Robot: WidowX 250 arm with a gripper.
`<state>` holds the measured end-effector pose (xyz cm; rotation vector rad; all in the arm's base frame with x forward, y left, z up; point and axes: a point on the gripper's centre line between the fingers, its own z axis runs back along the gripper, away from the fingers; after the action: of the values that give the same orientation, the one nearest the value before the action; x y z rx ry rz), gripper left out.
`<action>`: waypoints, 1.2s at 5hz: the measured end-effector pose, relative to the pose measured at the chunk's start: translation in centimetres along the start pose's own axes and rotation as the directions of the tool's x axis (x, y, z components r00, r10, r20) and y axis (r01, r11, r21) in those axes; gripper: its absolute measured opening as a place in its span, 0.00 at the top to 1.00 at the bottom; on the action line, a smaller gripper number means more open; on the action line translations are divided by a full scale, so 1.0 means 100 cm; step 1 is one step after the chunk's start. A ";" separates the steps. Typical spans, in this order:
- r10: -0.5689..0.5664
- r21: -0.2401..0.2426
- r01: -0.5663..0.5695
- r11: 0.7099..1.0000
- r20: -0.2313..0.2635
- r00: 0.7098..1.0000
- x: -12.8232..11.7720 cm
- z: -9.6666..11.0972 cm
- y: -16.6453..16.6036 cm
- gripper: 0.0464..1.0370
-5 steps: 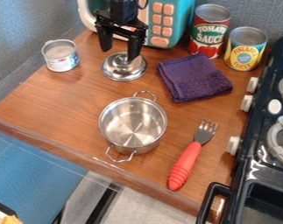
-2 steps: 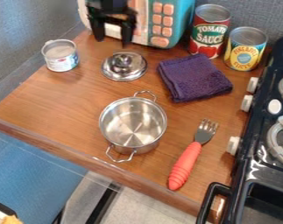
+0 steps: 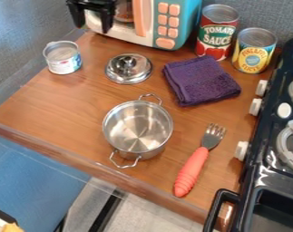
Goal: Move the can to the left side of the pot
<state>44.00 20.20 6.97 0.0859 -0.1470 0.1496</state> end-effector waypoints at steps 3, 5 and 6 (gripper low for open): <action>0.101 0.062 -0.100 0.993 -0.013 0.995 -0.019 -0.042 0.023 0.04; 0.121 0.076 -0.116 0.990 -0.056 0.991 -0.047 -0.037 0.017 0.04; 0.158 0.097 -0.151 0.984 -0.066 0.985 -0.071 -0.019 0.013 0.04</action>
<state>37.11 20.70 4.13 0.1608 -0.0736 0.3144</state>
